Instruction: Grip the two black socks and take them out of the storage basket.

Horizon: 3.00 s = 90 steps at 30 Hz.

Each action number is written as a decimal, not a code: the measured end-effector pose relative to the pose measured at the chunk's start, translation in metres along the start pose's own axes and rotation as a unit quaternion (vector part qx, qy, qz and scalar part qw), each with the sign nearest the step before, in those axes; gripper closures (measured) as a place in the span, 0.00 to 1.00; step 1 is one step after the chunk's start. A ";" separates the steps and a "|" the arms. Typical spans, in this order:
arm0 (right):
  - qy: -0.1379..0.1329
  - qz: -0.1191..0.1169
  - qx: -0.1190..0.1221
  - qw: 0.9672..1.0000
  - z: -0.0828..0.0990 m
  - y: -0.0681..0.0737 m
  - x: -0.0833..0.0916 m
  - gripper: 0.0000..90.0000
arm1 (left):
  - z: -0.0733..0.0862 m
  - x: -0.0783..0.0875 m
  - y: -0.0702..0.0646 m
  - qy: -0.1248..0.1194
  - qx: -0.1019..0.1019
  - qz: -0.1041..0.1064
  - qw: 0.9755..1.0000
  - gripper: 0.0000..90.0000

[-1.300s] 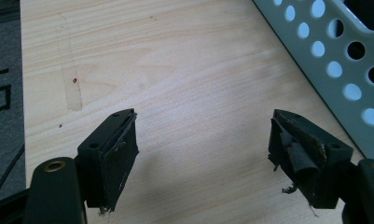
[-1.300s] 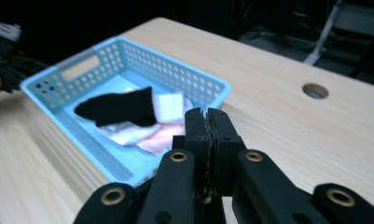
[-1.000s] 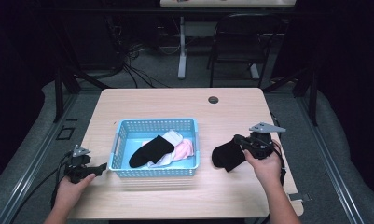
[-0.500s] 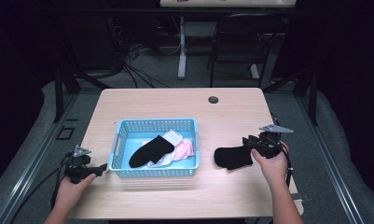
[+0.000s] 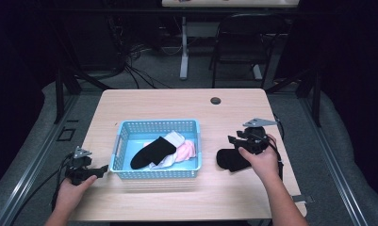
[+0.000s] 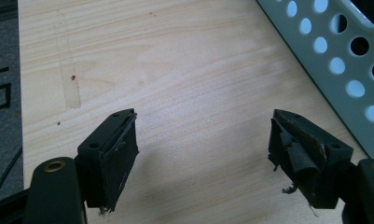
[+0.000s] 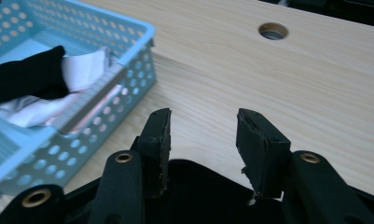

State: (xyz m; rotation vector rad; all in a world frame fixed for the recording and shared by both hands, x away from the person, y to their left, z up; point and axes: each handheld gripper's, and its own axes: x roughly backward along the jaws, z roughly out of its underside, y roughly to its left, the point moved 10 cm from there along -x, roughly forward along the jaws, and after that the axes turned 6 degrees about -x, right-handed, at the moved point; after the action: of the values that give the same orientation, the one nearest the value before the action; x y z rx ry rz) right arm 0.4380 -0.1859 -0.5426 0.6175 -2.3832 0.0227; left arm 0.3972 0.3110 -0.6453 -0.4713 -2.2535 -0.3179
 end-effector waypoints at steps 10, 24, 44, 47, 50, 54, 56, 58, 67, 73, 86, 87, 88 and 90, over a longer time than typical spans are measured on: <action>0.029 -0.048 0.041 0.998 -0.022 0.055 -0.019 0.61 | -0.001 0.001 0.000 -0.002 0.001 0.001 1.000 0.26; 0.035 -0.090 0.078 0.992 -0.054 0.116 -0.043 0.63 | -0.002 0.001 0.000 -0.005 0.002 0.001 1.000 0.26; 0.086 -0.122 0.083 0.985 -0.056 0.178 -0.132 0.66 | -0.003 0.002 0.000 -0.009 0.001 0.003 1.000 0.26; 0.101 -0.120 0.087 0.984 -0.051 0.182 -0.145 0.66 | -0.003 0.002 0.000 -0.009 0.002 0.004 1.000 0.26; 0.111 -0.115 0.087 0.983 -0.047 0.186 -0.156 0.66 | -0.003 0.002 0.001 -0.011 0.002 0.003 1.000 0.26; 0.115 -0.114 0.073 0.984 -0.046 0.187 -0.169 0.67 | -0.003 0.002 0.001 -0.011 0.004 0.005 1.000 0.26; 0.129 -0.112 0.073 0.983 -0.042 0.186 -0.174 0.67 | -0.003 0.002 0.001 -0.011 0.003 0.005 1.000 0.26; 0.133 -0.108 0.070 0.983 -0.040 0.187 -0.178 0.67 | -0.003 0.002 0.000 -0.011 0.003 0.006 1.000 0.26; 0.167 -0.106 0.054 0.979 -0.026 0.190 -0.190 0.71 | -0.004 0.002 0.000 -0.012 0.003 0.006 1.000 0.26; 0.172 -0.108 0.063 0.977 -0.024 0.192 -0.190 0.90 | -0.004 0.002 0.000 -0.011 0.003 0.006 1.000 0.26; 0.118 -0.125 0.086 0.981 -0.038 0.199 -0.166 0.96 | -0.004 0.002 0.001 -0.011 0.003 0.005 1.000 0.26; 0.116 -0.127 0.093 0.981 -0.041 0.200 -0.162 0.96 | -0.004 0.002 0.000 -0.010 0.003 0.006 1.000 0.26; 0.109 -0.129 0.101 0.981 -0.044 0.203 -0.157 0.96 | -0.004 0.002 0.000 -0.010 0.004 0.005 1.000 0.26; 0.097 -0.132 0.117 0.980 -0.049 0.208 -0.146 0.96 | -0.004 0.002 0.000 -0.010 0.003 0.005 1.000 0.26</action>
State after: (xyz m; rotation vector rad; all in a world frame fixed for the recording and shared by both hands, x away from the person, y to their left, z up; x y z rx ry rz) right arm 0.4737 0.0697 -0.5641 0.9924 -2.1091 0.2401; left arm 0.3985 0.3102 -0.6416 -0.4848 -2.2703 -0.3022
